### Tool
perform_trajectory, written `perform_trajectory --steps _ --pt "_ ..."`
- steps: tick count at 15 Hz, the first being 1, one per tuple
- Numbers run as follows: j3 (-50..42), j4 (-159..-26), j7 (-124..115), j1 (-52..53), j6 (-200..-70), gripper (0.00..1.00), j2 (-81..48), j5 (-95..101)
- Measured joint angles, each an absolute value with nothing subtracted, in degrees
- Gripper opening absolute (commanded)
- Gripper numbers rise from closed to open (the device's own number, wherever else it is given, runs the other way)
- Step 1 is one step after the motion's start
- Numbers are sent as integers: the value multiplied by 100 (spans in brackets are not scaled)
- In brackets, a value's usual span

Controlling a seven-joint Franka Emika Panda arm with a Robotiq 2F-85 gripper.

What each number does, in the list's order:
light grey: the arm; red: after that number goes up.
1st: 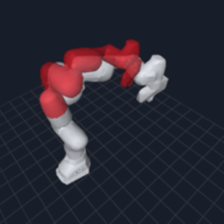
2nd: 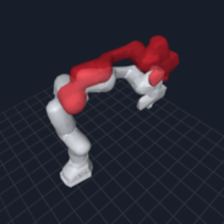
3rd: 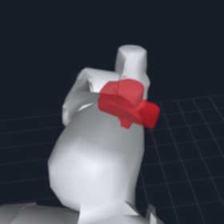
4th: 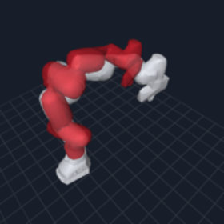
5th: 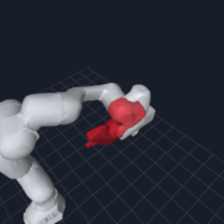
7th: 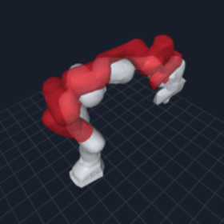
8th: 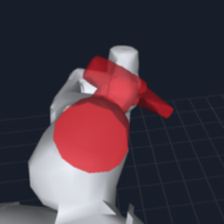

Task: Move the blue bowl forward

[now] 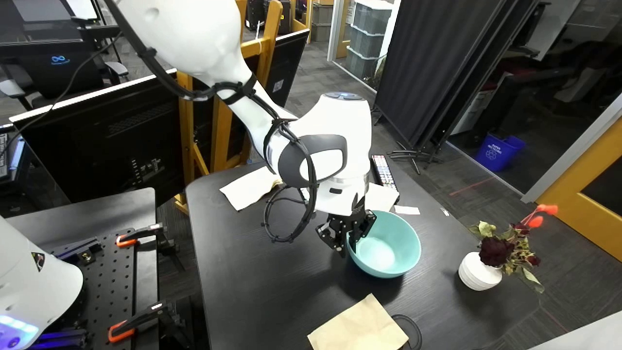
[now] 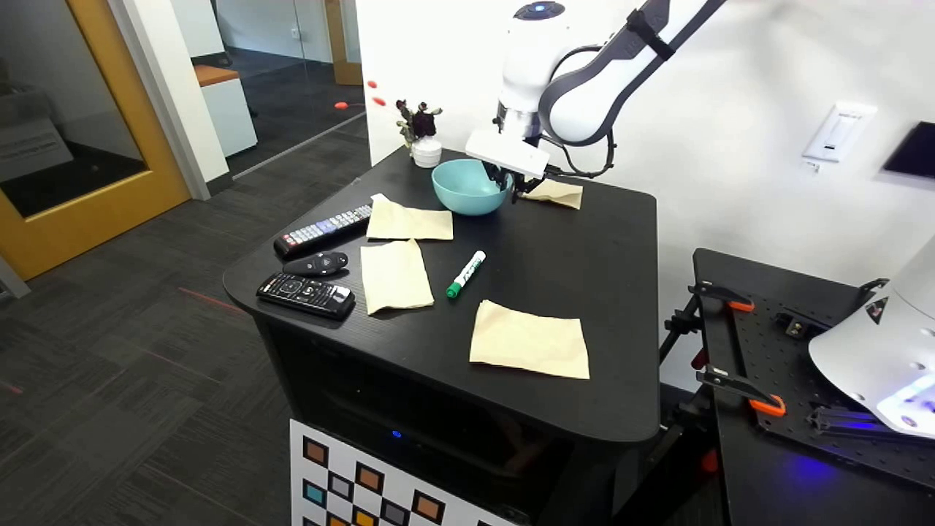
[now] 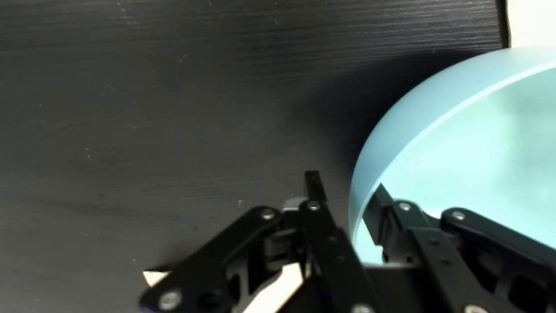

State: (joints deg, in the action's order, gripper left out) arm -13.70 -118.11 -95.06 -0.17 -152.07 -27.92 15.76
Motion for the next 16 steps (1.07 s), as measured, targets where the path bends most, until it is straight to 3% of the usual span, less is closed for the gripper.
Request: perform_trajectory --steps 9,16 --pt "-1493 -11914 -9499 50 -15207 1 -2673 1456" --pt "-1709 -13018 -9494 183 -15273 1 -1914 1776"
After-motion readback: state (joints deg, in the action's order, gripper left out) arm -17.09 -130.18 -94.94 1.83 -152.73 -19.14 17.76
